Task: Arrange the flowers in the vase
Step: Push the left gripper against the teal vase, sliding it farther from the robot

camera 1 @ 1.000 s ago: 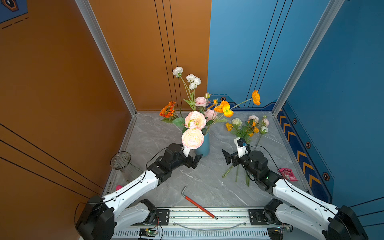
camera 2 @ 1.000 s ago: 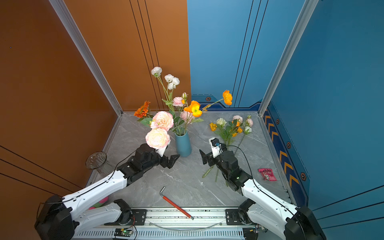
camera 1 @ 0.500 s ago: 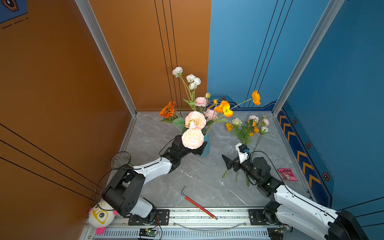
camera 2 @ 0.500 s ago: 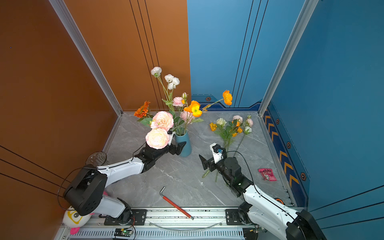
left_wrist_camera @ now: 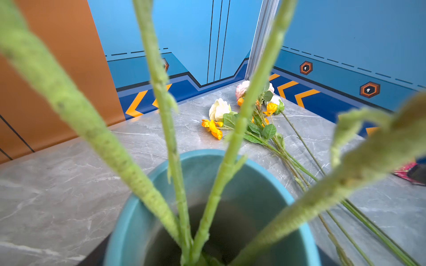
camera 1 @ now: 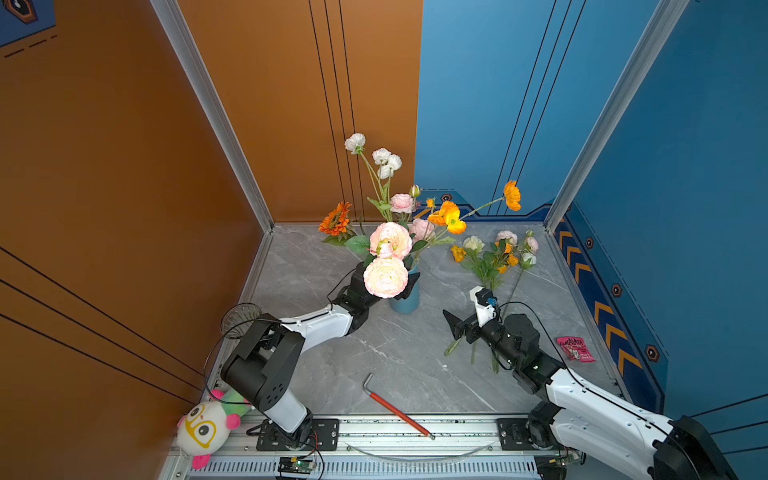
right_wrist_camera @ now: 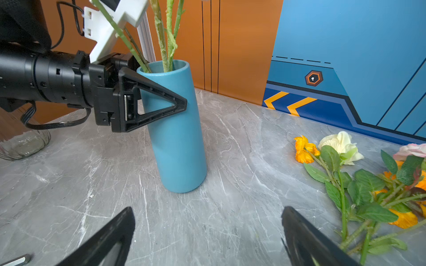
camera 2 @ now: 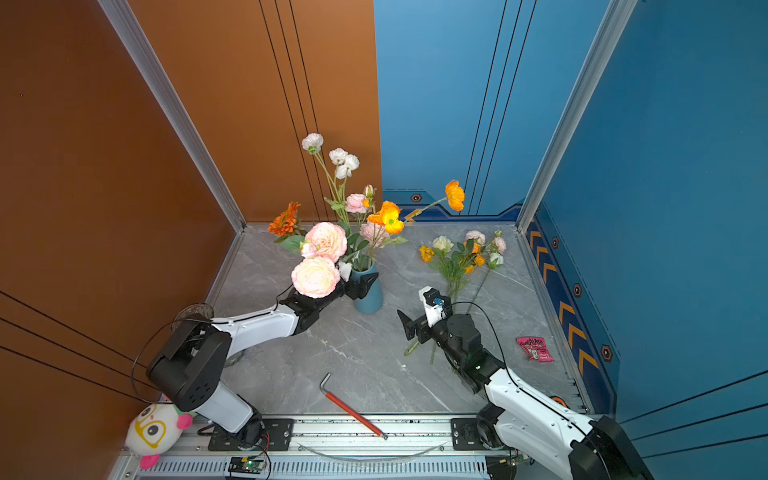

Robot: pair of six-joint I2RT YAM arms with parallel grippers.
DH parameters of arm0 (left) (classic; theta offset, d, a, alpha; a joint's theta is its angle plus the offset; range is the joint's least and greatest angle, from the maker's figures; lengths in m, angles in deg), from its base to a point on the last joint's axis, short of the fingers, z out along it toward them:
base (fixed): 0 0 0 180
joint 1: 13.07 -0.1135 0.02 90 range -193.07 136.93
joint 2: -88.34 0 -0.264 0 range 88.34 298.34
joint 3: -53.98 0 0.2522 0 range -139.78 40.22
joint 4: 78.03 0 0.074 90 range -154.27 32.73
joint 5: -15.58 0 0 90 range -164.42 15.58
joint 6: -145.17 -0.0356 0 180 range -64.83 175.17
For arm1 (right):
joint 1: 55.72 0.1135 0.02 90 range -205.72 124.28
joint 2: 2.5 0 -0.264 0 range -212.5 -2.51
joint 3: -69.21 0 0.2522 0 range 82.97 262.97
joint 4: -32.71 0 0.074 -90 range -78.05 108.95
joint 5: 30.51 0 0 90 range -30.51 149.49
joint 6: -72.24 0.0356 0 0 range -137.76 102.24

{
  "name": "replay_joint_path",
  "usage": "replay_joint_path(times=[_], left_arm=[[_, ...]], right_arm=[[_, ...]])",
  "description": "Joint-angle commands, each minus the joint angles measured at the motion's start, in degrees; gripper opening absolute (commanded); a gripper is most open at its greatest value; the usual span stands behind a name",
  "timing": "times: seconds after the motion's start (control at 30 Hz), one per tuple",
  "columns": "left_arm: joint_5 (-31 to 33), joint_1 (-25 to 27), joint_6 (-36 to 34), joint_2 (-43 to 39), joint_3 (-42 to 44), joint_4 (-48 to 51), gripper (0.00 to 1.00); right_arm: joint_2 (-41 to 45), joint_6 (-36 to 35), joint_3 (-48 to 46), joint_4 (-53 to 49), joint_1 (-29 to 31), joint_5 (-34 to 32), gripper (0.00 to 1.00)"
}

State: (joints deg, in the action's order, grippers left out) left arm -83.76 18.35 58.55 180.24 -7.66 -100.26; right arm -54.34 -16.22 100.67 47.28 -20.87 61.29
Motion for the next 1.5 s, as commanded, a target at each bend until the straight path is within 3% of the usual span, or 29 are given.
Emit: replay_joint_path(times=[0.0, 0.1, 0.33, 0.57, 0.77, 1.23, 1.47], left_arm=[[-2.0, -0.6, 0.6, 0.6, -1.7, -0.8, 0.66], [-3.8, -0.6, 0.5, 0.5, -2.0, -0.8, 0.49], [-1.9, -0.7, -2.5, -1.0, -4.7, -1.1, 0.3], [0.4, -6.7, -2.7, 0.3, -10.7, -1.1, 0.24], [-0.5, -10.7, -1.2, 6.7, -21.6, -1.1, 0.17], [5.0, -12.2, -3.0, 31.9, -55.5, 2.2, 0.16], [5.4, -11.0, -5.1, 37.7, -65.3, 8.7, 0.16]], right_arm=[[-0.1, 1.0, 0.1, 1.3, -0.4, 0.9, 1.0], [-0.2, 1.1, 0.1, 1.3, -0.3, 0.9, 1.0], [-0.5, 1.7, -0.3, 2.0, -0.5, -0.1, 1.0], [-1.2, 3.0, -0.5, 3.0, -1.3, -0.5, 1.0], [-2.4, 3.5, -0.5, 3.5, -2.5, -0.5, 1.0], [-7.4, 4.3, 0.5, 5.4, -3.4, 1.1, 1.0], [-7.5, 4.3, 0.8, 4.9, -3.6, 0.8, 1.0]])
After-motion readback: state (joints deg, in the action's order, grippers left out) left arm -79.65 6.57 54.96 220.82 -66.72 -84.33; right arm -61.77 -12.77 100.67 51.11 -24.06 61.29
